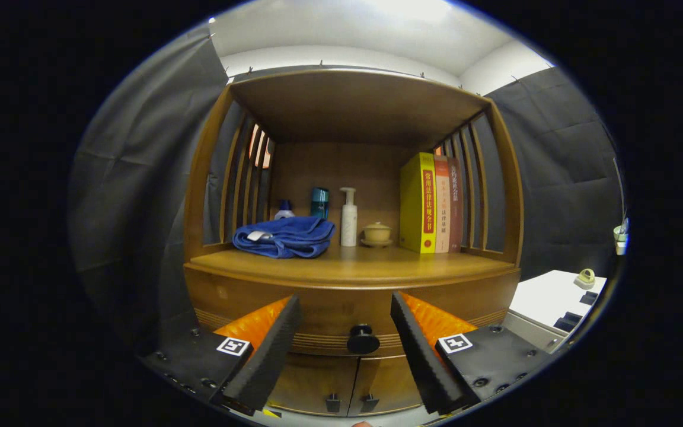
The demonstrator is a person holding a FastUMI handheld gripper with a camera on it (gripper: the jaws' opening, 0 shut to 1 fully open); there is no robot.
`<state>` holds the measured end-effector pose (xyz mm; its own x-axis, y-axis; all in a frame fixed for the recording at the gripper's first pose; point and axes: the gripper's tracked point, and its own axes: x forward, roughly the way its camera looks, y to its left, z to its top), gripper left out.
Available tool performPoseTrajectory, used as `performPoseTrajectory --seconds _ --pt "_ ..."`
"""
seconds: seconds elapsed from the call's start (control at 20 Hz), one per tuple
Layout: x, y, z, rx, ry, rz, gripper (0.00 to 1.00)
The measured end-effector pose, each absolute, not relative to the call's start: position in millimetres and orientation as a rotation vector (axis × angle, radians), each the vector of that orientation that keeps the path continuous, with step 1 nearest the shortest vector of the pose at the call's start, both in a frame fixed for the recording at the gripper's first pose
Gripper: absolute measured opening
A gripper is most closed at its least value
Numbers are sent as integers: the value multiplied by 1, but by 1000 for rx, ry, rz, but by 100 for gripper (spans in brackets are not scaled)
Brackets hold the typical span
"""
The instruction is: Pull open the drawer, take out the items inside it, and place them on the countertop above the cabinet.
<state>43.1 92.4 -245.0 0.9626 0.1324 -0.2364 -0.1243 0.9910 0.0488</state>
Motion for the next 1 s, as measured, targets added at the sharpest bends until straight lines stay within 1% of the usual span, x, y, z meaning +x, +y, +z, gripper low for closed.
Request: performPoseTrajectory --seconds 0.4,0.5,0.6,0.85,0.9,1.0 --pt "68 67 -314 33 362 49 96" --pt "74 65 -328 27 389 49 86" --pt "72 75 -333 49 387 91 76" --pt "74 75 -335 38 387 80 51" --pt "76 76 -334 43 383 83 48" --pt "78 75 -333 34 380 89 47"
